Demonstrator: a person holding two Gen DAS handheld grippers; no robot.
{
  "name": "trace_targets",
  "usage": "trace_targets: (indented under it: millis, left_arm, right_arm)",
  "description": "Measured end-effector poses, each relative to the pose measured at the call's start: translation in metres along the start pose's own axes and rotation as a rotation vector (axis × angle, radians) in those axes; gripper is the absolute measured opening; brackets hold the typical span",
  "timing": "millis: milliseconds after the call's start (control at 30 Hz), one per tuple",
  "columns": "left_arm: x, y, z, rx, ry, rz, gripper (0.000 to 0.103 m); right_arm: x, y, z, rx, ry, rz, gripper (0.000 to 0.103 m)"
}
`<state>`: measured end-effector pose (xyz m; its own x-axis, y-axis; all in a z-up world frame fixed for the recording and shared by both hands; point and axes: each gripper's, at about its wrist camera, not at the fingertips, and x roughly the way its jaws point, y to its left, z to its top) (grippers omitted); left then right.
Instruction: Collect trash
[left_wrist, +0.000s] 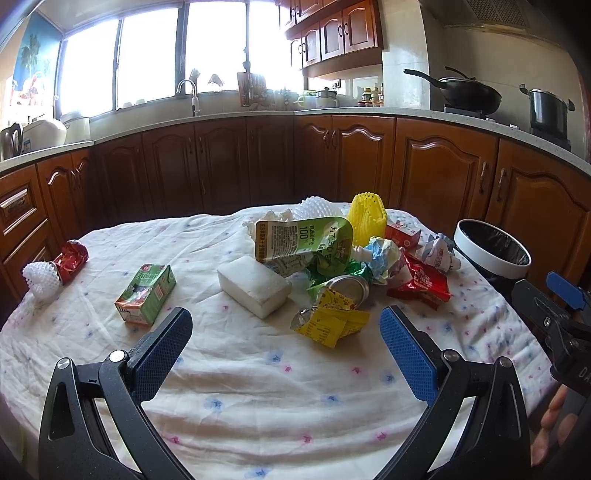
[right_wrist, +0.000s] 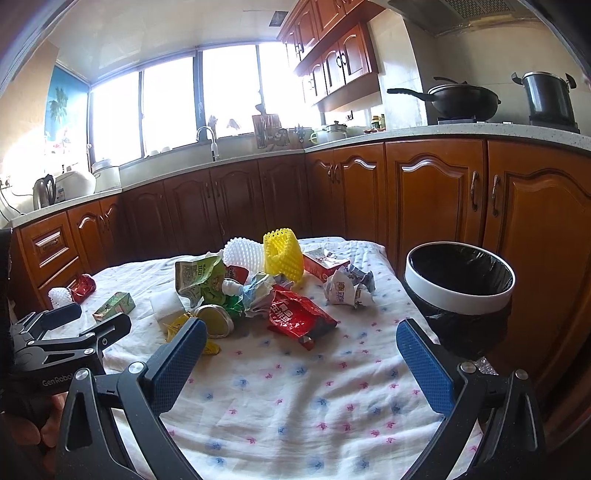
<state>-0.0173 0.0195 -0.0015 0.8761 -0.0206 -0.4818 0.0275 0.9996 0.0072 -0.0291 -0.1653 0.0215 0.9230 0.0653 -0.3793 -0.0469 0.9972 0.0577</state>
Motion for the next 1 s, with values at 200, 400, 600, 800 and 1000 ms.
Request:
trace_targets:
  millis: [200, 400, 600, 800, 1000]
  left_arm:
    - [0.000, 0.000, 0.000, 0.000, 0.000, 0.001, 0.103]
    - [0.001, 0.000, 0.000, 0.000, 0.001, 0.000, 0.103]
    - [0.005, -0.003, 0.001, 0.002, 0.011, -0.003, 0.103]
    - [0.011, 0.005, -0.002, -0.013, 0.043, -0.018, 0.103]
    - [0.027, 0.005, -0.003, -0.028, 0.117, -0.066, 0.103]
  right_arm:
    - [0.001, 0.001, 0.000, 0.000, 0.001, 0.006, 0.103]
    - [0.004, 0.001, -0.002, 0.001, 0.009, 0.013, 0.103]
    - [0.010, -0.001, -0.002, 0.012, 0.035, 0.023, 0.103]
    - [0.022, -0.006, 0.000, 0.037, 0.082, 0.047, 0.103]
    - [0.047, -0.013, 0.005, 0.068, 0.172, 0.065, 0.103]
